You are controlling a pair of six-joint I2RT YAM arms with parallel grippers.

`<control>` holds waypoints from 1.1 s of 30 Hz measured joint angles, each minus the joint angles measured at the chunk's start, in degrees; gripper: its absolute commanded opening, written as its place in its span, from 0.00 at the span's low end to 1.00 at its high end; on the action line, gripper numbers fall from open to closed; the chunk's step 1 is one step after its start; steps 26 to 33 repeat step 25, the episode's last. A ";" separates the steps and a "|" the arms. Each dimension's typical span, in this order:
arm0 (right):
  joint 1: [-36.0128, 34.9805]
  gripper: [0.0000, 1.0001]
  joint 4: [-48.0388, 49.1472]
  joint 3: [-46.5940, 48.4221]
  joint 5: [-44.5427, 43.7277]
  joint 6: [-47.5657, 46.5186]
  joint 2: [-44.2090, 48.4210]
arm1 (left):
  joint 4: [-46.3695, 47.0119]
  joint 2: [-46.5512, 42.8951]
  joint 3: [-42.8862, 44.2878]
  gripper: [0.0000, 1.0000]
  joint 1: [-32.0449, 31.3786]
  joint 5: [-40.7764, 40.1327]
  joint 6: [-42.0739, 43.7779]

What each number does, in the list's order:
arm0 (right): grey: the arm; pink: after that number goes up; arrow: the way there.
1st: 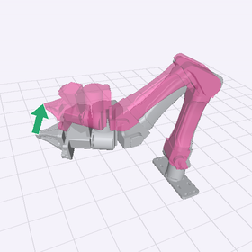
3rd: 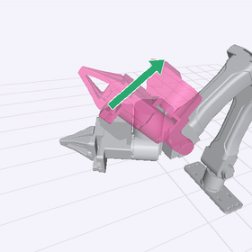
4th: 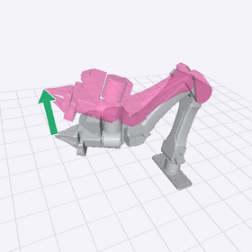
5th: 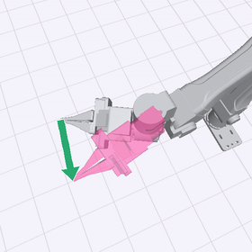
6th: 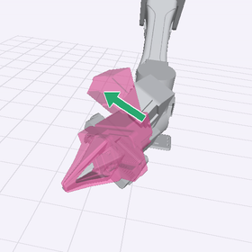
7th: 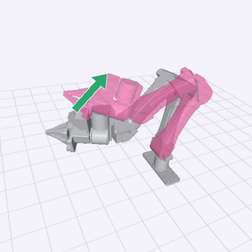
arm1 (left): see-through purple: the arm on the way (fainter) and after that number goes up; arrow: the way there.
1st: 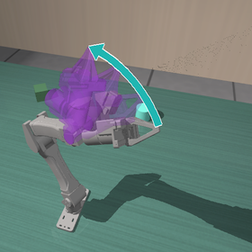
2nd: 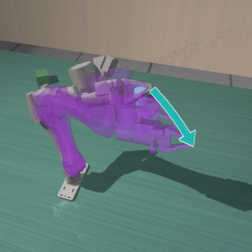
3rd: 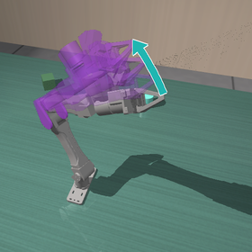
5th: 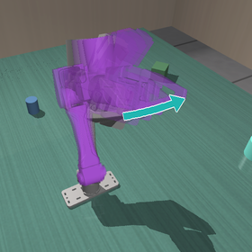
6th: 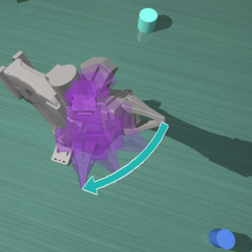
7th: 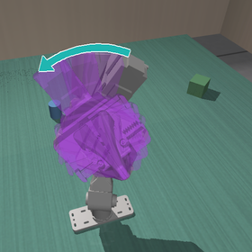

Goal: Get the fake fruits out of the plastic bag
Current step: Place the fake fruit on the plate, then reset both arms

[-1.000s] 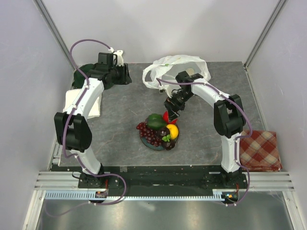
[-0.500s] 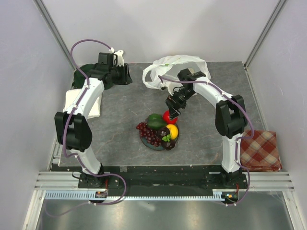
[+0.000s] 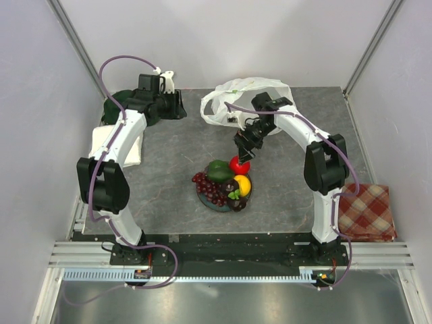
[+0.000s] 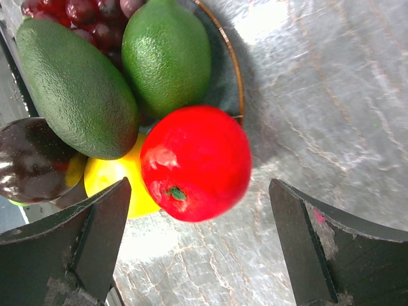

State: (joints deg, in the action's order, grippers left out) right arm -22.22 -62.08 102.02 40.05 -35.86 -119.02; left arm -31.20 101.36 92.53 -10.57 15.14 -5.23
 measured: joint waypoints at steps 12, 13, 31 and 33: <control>2.89 0.98 2.08 4.44 -3.65 6.34 3.63 | -0.02 -0.15 0.11 0.99 0.00 -0.28 0.33; 3.34 0.98 3.17 4.42 -5.42 7.80 4.76 | -0.02 -0.28 0.11 0.99 0.00 -0.39 0.39; 4.44 0.98 18.84 -3.15 -22.34 18.27 22.82 | 0.00 -7.21 -2.21 0.99 0.00 -3.02 0.83; 4.44 0.98 18.84 -3.15 -22.34 18.27 22.82 | 0.00 -7.21 -2.21 0.99 0.00 -3.02 0.83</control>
